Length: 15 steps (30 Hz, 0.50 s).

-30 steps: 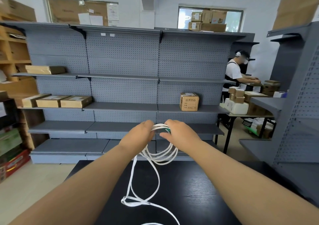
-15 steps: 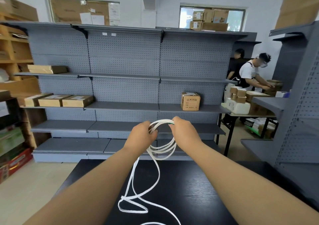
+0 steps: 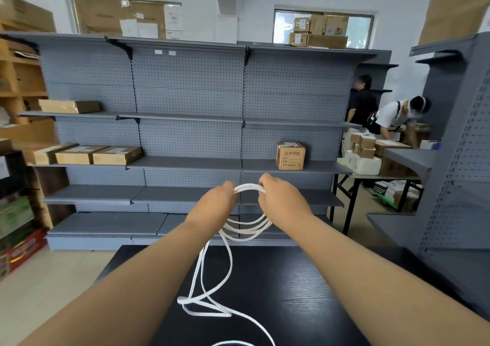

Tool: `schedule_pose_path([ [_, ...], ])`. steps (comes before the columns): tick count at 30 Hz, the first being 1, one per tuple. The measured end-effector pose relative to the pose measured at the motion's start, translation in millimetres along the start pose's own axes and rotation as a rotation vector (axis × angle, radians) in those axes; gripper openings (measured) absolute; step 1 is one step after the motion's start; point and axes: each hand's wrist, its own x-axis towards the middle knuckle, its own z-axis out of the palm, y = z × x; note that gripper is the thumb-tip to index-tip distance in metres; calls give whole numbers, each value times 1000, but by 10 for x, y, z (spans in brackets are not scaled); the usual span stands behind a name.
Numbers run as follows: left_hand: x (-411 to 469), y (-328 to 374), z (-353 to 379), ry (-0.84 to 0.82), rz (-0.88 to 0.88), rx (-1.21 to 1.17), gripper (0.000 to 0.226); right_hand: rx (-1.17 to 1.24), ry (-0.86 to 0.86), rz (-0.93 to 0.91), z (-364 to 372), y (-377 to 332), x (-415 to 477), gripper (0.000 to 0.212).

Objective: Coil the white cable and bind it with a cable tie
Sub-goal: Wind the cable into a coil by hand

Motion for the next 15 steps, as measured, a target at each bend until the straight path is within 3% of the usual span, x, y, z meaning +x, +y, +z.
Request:
schedule_pose_path([
  [5,-51,-90,-84,-61,104,-143,28,-165,-118,-114,-98,-45,58,25],
  [10,-199,-312,-171,-171,-21,-460,50,-168,-70,-78,-261,1,183,21],
  [15,-206,-647,-250,-209,-82,-347,49,-221,-45,-45,-346,-24,253,23],
])
